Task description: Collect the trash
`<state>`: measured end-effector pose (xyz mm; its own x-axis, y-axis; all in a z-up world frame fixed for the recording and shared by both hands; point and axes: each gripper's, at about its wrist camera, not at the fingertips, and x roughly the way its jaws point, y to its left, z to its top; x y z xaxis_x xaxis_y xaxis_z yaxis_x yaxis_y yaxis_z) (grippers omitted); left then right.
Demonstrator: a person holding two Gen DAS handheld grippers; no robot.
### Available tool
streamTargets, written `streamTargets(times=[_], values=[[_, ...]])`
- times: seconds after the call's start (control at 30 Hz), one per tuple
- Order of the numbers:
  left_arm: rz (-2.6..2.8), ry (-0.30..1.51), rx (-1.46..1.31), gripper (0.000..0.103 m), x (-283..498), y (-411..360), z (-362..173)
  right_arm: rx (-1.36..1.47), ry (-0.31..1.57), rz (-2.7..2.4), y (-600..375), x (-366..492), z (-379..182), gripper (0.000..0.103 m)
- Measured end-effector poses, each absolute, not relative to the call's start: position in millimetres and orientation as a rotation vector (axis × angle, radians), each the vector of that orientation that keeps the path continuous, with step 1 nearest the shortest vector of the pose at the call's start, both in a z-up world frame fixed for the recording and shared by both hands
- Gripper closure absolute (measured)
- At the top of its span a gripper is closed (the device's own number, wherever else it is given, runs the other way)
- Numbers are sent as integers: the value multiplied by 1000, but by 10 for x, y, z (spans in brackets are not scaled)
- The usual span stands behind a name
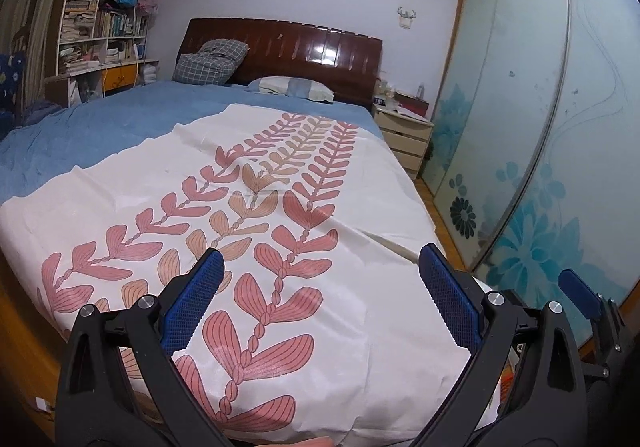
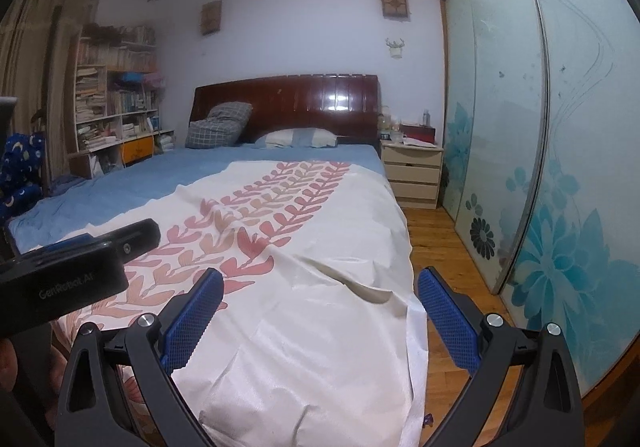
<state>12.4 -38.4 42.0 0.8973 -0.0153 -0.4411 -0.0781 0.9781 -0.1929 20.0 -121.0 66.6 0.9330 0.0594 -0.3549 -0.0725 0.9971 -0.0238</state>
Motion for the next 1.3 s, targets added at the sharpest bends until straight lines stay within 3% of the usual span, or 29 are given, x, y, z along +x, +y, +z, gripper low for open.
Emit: streamTargets(times=[1.3], values=[[56,471,-253,6,187,-205,340,-36,401,97,-1126,276,609,7]])
